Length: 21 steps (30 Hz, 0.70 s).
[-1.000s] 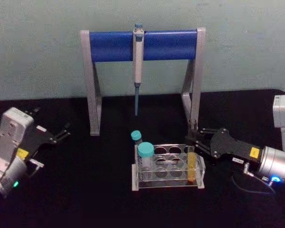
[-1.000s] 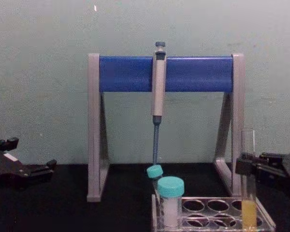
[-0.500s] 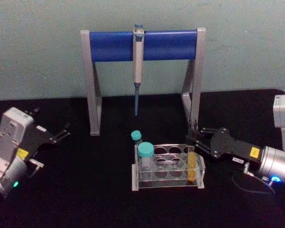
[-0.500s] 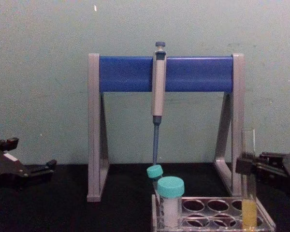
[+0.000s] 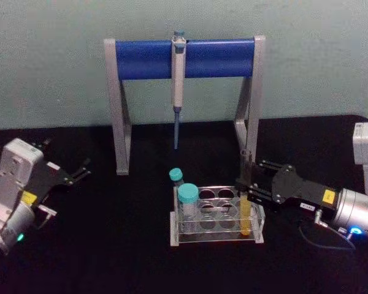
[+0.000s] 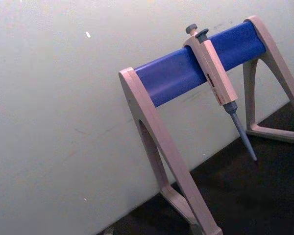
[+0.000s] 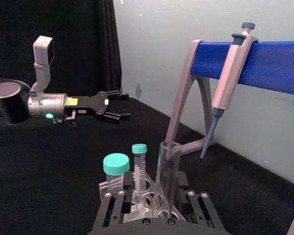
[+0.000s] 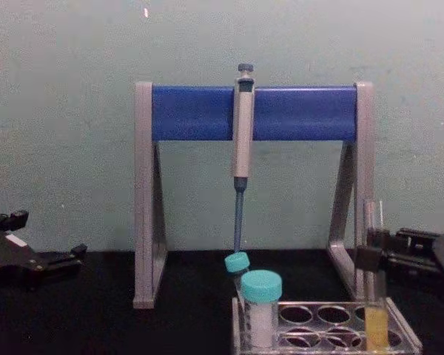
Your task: Pick up the test tube from the test tube rack, shake it, then place it back into the test tube rack.
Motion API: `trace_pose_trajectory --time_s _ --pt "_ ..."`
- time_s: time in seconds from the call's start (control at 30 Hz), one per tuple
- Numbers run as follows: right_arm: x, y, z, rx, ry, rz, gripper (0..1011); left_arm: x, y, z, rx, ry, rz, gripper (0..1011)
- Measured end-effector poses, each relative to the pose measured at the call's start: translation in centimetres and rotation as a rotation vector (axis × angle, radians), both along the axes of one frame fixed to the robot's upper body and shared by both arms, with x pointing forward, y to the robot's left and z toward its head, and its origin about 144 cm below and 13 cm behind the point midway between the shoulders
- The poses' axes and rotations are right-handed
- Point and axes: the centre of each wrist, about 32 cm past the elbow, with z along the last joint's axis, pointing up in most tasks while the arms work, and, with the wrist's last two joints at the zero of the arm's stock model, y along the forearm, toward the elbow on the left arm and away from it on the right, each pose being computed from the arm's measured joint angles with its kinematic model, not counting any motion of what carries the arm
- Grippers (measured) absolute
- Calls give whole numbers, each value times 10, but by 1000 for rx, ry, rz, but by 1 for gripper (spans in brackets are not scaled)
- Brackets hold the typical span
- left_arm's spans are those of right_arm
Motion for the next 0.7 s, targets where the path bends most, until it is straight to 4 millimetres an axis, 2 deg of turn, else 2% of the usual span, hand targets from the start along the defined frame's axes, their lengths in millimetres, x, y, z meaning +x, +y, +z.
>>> trace_pose_trajectory --time_s 0.07,0.1,0.13,0.3,0.33,0.47,0.57,0.7 --pt "0 0 0 0 0 0 598 0 0 0 0 0 0 1001" --pt "0 0 0 0 0 0 598 0 0 0 0 0 0 1001" --pt "0 0 0 0 0 0 654 0 0 0 0 0 0 1001" --pt "0 0 0 0 0 0 794 0 0 0 0 0 0 1001" --pt "0 0 0 0 0 0 848 0 0 0 0 0 0 1001" --pt "0 0 0 0 0 0 949 0 0 0 0 0 0 1001" --pt "0 0 0 0 0 0 1000 0 0 0 0 0 0 1001" --pt "0 0 0 0 0 0 1000 0 0 0 0 0 0 1001"
